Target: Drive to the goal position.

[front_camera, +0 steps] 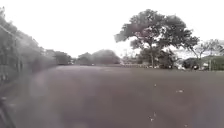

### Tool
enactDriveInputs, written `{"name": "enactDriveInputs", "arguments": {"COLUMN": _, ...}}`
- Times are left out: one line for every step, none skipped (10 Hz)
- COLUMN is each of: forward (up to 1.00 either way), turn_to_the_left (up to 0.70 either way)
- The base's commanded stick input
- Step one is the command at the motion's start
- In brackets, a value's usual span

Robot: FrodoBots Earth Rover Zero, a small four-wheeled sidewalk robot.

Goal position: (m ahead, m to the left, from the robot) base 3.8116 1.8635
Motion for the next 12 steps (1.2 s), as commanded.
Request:
{"name": "enactDriveInputs", "arguments": {"forward": 0.00, "turn_to_the_left": 0.00}}
{"name": "enactDriveInputs", "arguments": {"forward": 0.00, "turn_to_the_left": 0.00}}
{"name": "enactDriveInputs", "arguments": {"forward": 0.00, "turn_to_the_left": 0.00}}
{"name": "enactDriveInputs", "arguments": {"forward": 0.00, "turn_to_the_left": 0.00}}
{"name": "enactDriveInputs", "arguments": {"forward": 0.00, "turn_to_the_left": 0.00}}
{"name": "enactDriveInputs", "arguments": {"forward": 0.00, "turn_to_the_left": 0.00}}
{"name": "enactDriveInputs", "arguments": {"forward": 0.00, "turn_to_the_left": 0.00}}
{"name": "enactDriveInputs", "arguments": {"forward": 0.00, "turn_to_the_left": 0.00}}
{"name": "enactDriveInputs", "arguments": {"forward": 0.00, "turn_to_the_left": 0.00}}
{"name": "enactDriveInputs", "arguments": {"forward": 0.34, "turn_to_the_left": 0.00}}
{"name": "enactDriveInputs", "arguments": {"forward": 0.74, "turn_to_the_left": 0.00}}
{"name": "enactDriveInputs", "arguments": {"forward": 1.00, "turn_to_the_left": 0.00}}
